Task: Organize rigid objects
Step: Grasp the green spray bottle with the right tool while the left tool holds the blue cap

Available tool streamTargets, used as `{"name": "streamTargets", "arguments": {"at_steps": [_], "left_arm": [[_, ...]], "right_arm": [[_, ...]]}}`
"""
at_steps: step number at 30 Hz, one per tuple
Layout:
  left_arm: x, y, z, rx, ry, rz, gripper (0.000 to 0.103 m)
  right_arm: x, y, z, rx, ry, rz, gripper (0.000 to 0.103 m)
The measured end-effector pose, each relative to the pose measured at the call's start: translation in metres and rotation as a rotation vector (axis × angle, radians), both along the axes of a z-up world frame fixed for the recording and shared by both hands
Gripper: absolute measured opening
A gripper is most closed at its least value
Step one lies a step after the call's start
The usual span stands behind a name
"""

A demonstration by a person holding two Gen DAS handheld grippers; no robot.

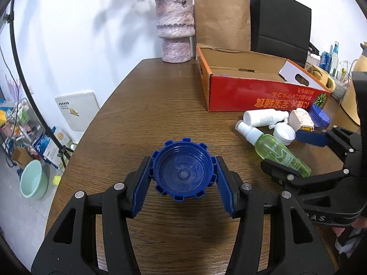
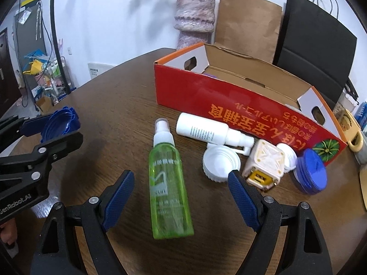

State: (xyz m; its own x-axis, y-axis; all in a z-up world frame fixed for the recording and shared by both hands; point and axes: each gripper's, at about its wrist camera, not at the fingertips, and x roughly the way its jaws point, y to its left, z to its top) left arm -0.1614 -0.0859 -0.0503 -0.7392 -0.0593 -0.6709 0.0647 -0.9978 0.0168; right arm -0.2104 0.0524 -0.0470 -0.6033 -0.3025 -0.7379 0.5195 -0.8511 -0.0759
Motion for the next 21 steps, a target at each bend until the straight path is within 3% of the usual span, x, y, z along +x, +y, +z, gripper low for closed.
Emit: {"name": "streamTargets", "arguments": {"at_steps": [1, 2, 5, 6, 7, 9, 11, 21], "left_arm": [[0.000, -0.001, 0.000, 0.002, 0.002, 0.002, 0.050], [0.001, -0.001, 0.000, 0.002, 0.003, 0.001, 0.050], [0.001, 0.000, -0.001, -0.001, 0.004, -0.002, 0.050], [0.001, 0.001, -0.001, -0.001, 0.003, -0.002, 0.050], [0.000, 0.000, -0.002, -0.001, -0.001, -0.001, 0.050], [0.000, 0.000, -0.002, 0.002, -0.004, 0.002, 0.050], [0.000, 0.000, -0.002, 0.002, -0.003, 0.004, 0.050], [0.001, 0.001, -0.003, -0.010, -0.001, 0.014, 0.050]], "right_arm": [[-0.001, -0.002, -0.001, 0.000, -0.008, 0.007, 0.074], [-0.002, -0.004, -0.002, 0.005, -0.008, 0.007, 0.070], [-0.002, -0.007, -0.002, 0.005, -0.011, 0.022, 0.068], [-0.002, -0.009, -0.003, 0.010, -0.013, 0.029, 0.065], [-0.003, -0.011, -0.005, 0.015, -0.019, 0.033, 0.056], [-0.003, -0.014, -0.008, 0.033, -0.032, 0.038, 0.053], [-0.003, -0.014, -0.009, 0.025, -0.041, 0.051, 0.035], [0.006, -0.008, -0.004, -0.002, -0.013, 0.058, 0.035]]}}
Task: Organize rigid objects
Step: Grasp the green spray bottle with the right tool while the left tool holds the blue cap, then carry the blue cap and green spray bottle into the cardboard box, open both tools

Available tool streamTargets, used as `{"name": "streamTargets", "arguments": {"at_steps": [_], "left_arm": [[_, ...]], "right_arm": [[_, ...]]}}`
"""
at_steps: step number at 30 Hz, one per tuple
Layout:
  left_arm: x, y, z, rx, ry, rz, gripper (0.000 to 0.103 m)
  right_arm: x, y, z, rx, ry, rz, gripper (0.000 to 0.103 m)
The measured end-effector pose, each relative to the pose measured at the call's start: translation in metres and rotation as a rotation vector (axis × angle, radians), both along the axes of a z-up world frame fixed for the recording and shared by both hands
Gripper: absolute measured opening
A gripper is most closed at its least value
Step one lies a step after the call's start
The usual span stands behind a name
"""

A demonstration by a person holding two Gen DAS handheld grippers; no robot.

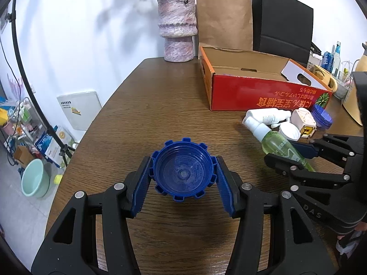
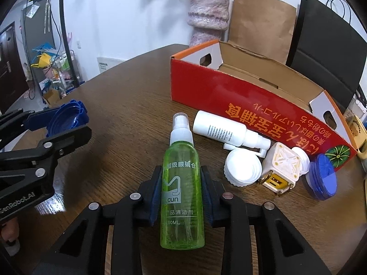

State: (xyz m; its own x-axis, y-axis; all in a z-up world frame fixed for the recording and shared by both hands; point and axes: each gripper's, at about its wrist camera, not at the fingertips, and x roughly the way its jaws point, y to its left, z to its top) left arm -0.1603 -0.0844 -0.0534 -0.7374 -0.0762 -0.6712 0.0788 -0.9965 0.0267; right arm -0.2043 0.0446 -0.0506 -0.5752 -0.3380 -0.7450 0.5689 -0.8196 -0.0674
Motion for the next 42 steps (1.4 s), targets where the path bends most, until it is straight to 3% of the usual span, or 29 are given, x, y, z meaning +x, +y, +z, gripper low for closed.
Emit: {"name": "streamTargets", "arguments": {"at_steps": [27, 42], "left_arm": [[-0.007, 0.021, 0.001, -0.037, 0.001, 0.045, 0.050], [-0.032, 0.056, 0.043, -0.055, 0.070, 0.017, 0.050]], "right_arm": [[0.005, 0.028, 0.044, -0.123, 0.093, 0.001, 0.035], [-0.026, 0.070, 0.078, -0.186, 0.162, -0.094, 0.034]]}}
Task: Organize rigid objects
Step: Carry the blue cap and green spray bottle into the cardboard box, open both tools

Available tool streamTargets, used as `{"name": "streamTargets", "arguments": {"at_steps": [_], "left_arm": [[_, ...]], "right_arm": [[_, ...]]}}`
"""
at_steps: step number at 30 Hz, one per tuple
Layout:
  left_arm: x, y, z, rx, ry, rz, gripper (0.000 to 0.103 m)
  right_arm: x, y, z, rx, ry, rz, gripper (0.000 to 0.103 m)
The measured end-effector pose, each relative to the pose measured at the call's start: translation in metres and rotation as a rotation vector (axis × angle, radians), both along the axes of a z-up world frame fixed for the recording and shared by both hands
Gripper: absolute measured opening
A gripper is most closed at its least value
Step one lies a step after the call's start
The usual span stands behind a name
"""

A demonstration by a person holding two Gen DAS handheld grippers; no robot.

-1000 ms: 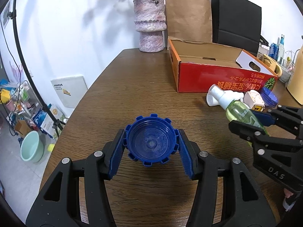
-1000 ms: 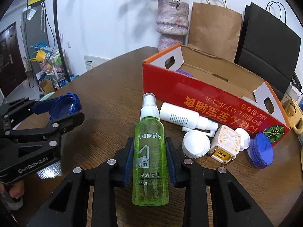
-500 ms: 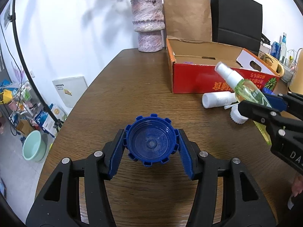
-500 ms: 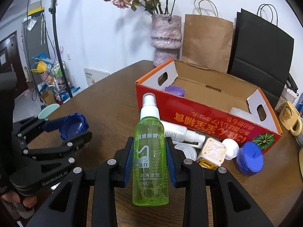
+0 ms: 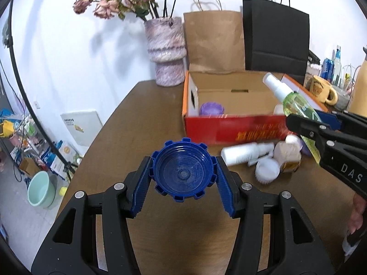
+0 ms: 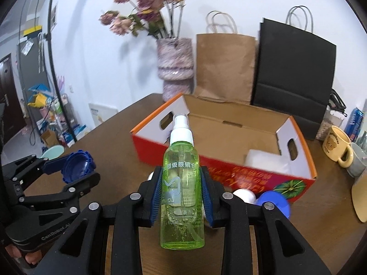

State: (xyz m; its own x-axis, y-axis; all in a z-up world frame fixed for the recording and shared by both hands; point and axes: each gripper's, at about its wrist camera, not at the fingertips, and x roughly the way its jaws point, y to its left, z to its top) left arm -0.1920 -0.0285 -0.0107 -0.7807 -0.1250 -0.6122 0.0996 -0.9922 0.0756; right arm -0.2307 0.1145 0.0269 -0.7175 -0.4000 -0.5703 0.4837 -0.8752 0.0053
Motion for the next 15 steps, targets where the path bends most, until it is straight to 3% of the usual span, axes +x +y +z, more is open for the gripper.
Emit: {"name": "streamTargets", "arguments": {"at_steps": [15], "left_arm": [[-0.053, 0.032, 0.025, 0.083, 0.054, 0.019, 0.050]], "right_arm": [[-0.042, 0.037, 0.014, -0.021, 0.025, -0.089, 0.034]]}}
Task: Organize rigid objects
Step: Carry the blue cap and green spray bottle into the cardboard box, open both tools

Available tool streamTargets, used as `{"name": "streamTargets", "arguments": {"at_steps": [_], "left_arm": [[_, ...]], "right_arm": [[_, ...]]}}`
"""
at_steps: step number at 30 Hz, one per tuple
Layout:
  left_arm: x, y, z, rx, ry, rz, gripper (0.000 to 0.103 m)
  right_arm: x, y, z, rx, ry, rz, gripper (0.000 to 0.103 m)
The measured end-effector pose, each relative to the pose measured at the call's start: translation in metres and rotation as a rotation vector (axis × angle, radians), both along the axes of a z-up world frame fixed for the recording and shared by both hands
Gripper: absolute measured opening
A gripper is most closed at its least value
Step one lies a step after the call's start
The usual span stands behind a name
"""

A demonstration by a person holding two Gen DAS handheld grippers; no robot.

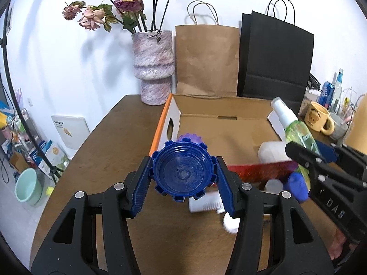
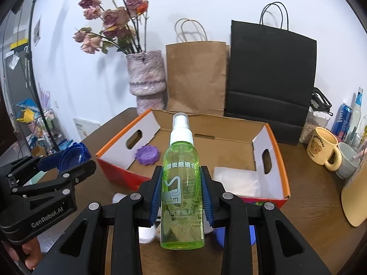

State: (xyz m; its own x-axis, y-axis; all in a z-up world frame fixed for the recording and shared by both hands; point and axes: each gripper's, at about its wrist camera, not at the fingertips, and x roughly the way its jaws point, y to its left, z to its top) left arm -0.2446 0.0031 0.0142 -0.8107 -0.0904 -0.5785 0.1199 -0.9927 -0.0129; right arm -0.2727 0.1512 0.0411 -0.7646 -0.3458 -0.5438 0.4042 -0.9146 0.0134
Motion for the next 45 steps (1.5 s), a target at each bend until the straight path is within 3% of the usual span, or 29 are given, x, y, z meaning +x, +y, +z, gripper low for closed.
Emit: {"name": "streamTargets", "arguments": {"at_steps": [19, 45], "left_arm": [[-0.064, 0.013, -0.001, 0.037, -0.001, 0.032, 0.050], [-0.134, 0.020, -0.021, -0.023, -0.034, 0.022, 0.050]], "right_arm": [[-0.059, 0.014, -0.013, 0.030, -0.025, -0.043, 0.035], [-0.117, 0.018, -0.039, 0.081, -0.065, -0.087, 0.035]]}}
